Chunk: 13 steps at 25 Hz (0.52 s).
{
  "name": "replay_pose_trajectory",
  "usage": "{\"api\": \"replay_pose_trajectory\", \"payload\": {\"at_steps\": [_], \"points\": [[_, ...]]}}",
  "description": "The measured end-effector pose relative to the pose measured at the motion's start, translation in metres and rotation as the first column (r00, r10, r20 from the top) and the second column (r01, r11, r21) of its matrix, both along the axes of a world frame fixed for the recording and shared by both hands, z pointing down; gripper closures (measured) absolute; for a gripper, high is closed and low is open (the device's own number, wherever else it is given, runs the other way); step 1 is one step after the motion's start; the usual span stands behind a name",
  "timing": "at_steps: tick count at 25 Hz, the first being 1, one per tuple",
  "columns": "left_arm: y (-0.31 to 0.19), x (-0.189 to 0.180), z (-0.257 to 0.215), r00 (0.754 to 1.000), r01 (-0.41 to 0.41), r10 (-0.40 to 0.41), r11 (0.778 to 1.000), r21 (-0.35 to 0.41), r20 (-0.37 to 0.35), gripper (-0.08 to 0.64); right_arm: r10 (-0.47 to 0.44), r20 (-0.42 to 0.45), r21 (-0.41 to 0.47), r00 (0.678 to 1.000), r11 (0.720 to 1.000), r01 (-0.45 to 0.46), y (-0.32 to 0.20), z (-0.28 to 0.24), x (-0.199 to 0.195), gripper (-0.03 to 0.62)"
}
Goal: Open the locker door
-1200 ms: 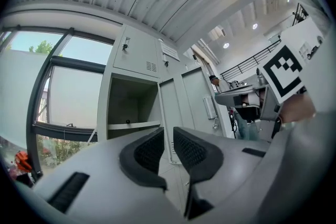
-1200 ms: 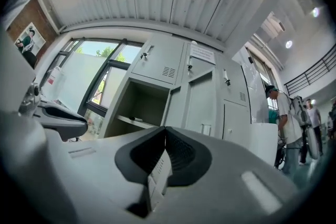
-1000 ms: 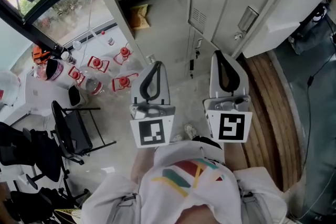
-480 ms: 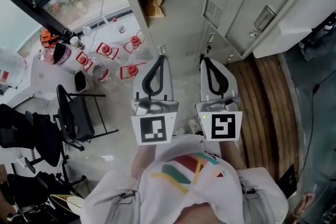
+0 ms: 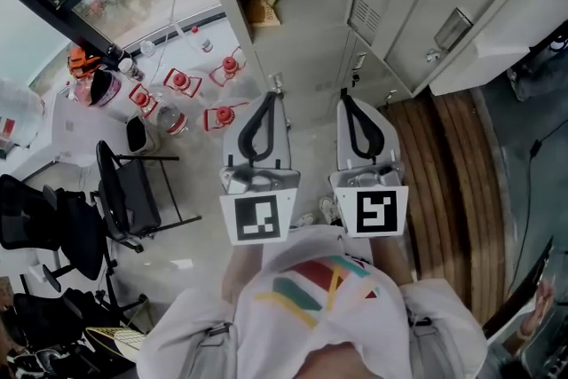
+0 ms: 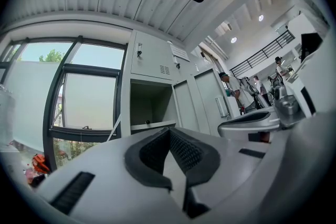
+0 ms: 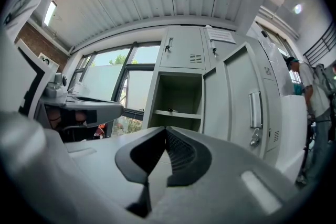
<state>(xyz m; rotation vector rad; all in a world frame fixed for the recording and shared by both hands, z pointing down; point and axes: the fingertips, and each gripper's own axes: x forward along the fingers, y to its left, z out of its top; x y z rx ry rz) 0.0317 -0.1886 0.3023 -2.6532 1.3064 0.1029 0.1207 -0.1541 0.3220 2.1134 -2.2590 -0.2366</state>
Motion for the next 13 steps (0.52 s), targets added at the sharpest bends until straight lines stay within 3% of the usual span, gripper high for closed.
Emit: {"api": "replay_pose_trajectory", "payload": {"at_steps": [13], "points": [[-0.0042,0.0057,-0.0026,1.0,-0.013,0.013,1.0,0.0,0.0,0.546,0.019,-0.007,0.002,1.0,1.0,-0.019,-0.0046,-0.0031,0.0072,0.588]]}}
